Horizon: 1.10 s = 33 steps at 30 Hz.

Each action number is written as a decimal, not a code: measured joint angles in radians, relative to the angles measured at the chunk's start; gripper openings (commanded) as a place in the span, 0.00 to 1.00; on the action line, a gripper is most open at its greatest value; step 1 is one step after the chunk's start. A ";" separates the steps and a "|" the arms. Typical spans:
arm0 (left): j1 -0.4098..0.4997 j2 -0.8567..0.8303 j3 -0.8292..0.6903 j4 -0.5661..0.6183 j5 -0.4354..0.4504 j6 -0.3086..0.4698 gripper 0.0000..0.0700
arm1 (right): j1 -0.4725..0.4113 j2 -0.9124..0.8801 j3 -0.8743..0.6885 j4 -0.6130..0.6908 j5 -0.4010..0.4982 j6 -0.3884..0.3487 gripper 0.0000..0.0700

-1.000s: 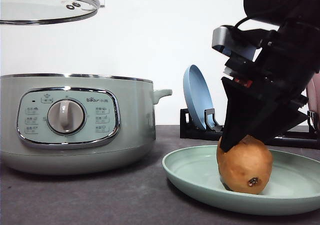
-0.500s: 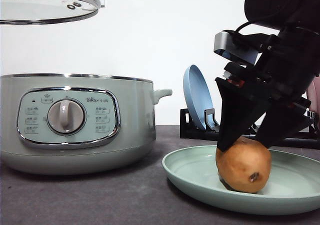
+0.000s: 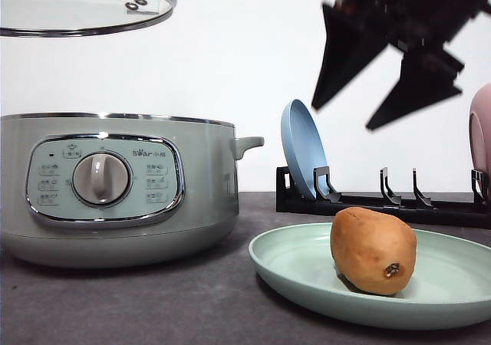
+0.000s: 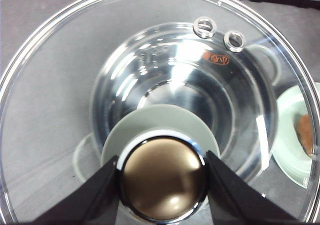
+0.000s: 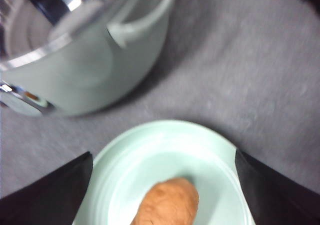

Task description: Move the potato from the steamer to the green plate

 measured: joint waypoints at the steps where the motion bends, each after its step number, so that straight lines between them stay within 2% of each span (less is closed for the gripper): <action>1: -0.006 0.004 0.000 0.001 0.000 0.000 0.00 | 0.000 -0.014 0.010 -0.004 0.000 0.000 0.83; 15: -0.082 0.184 0.000 0.054 0.000 0.000 0.00 | -0.006 -0.183 0.122 -0.064 0.027 -0.001 0.83; 20: -0.089 0.223 0.000 0.091 0.000 0.000 0.00 | -0.006 -0.208 0.122 -0.079 0.027 -0.001 0.83; 33: -0.108 0.289 0.000 0.095 0.000 0.001 0.00 | -0.006 -0.211 0.122 -0.099 0.027 -0.004 0.83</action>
